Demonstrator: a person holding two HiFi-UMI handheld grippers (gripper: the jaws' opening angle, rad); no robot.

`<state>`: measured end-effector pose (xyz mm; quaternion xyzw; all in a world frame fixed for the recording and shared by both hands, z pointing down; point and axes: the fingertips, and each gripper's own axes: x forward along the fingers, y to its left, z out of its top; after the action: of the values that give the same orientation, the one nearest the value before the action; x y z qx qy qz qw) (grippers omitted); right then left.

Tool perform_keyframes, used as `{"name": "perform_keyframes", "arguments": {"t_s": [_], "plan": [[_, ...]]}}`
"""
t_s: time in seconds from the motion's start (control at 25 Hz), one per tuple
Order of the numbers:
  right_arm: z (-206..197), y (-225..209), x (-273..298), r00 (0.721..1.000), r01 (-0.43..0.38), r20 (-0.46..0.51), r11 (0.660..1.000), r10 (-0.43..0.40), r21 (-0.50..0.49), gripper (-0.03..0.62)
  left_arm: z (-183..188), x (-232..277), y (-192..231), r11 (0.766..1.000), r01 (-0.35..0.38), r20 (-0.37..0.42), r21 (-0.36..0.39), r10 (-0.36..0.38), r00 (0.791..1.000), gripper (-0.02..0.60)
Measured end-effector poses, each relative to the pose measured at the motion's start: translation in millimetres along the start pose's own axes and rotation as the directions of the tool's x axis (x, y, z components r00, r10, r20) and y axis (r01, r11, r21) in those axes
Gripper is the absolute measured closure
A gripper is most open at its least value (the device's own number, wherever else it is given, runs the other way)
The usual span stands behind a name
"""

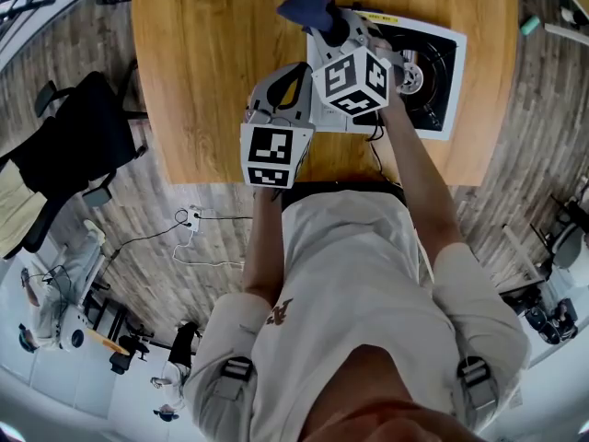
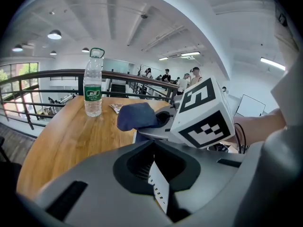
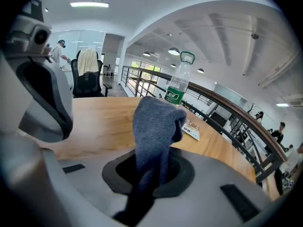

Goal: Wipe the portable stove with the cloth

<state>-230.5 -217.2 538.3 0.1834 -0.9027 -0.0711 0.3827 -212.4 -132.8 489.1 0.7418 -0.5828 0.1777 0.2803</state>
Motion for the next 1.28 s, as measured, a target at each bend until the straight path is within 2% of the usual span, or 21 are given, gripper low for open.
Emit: {"name": "perform_keyframes", "arguments": {"t_s": [0.12, 0.32, 0.6, 1.28], "plan": [[-7, 10, 4, 0.998, -0.009, -0.057, 0.999, 0.007, -0.051, 0.542, -2, -2, -1, 1.0, -0.002, -0.004, 0.002, 0.002, 1.0, 0.561], [-10, 17, 2, 0.997, -0.037, -0.074, 0.999, 0.039, 0.022, 0.542, -8, -9, 2, 1.0, -0.003, -0.005, -0.004, 0.003, 1.0, 0.561], [-15, 34, -12, 0.994, -0.07, -0.08, 0.996, 0.075, 0.055, 0.542, -17, -23, 6, 1.0, -0.016, -0.006, -0.005, 0.016, 1.0, 0.561], [-30, 79, -50, 0.978, -0.144, -0.144, 0.987, 0.154, 0.077, 0.542, -30, -57, -3, 1.0, -0.022, 0.01, 0.011, 0.022, 1.0, 0.561]]}}
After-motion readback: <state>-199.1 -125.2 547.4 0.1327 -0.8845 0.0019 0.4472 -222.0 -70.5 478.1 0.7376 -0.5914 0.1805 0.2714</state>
